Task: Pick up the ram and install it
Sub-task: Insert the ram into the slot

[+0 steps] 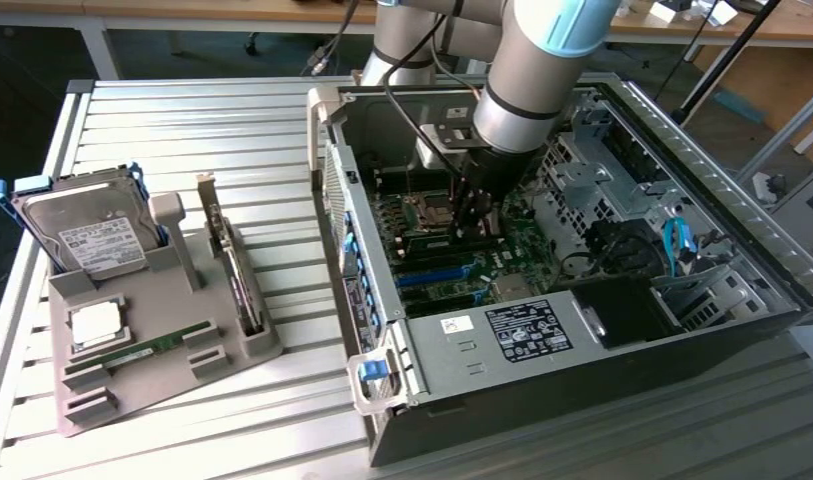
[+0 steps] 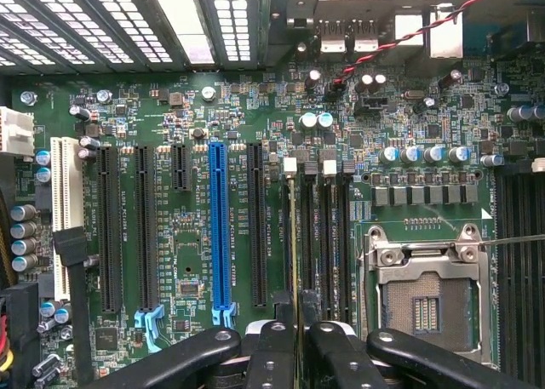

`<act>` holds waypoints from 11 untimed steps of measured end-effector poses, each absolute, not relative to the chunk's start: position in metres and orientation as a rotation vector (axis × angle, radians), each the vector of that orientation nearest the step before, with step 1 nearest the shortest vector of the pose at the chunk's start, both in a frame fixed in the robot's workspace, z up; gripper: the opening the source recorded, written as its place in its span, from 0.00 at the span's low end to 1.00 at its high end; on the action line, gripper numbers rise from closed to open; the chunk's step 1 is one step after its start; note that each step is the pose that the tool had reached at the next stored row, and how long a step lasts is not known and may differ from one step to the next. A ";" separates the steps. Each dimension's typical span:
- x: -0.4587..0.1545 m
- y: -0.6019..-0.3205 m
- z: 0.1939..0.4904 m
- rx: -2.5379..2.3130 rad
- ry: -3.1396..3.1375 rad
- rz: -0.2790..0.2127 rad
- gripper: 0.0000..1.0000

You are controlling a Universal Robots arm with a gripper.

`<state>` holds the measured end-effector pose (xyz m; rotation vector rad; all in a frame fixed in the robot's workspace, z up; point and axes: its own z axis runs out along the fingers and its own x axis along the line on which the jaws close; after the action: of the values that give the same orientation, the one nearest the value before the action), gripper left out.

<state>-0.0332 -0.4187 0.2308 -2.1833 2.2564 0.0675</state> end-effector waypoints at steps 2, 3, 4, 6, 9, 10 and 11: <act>-0.033 -0.419 0.231 -2.183 2.256 0.067 0.20; -0.033 -0.419 0.231 -2.183 2.256 0.067 0.20; -0.033 -0.419 0.231 -2.183 2.256 0.068 0.27; -0.033 -0.419 0.231 -2.183 2.257 0.067 0.27; -0.033 -0.419 0.237 -2.183 2.257 0.067 0.27; -0.033 -0.419 0.240 -2.183 2.256 0.067 0.27; -0.033 -0.419 0.242 -2.183 2.257 0.067 0.27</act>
<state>-0.0332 -0.4188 0.2422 -2.1834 2.2565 0.0673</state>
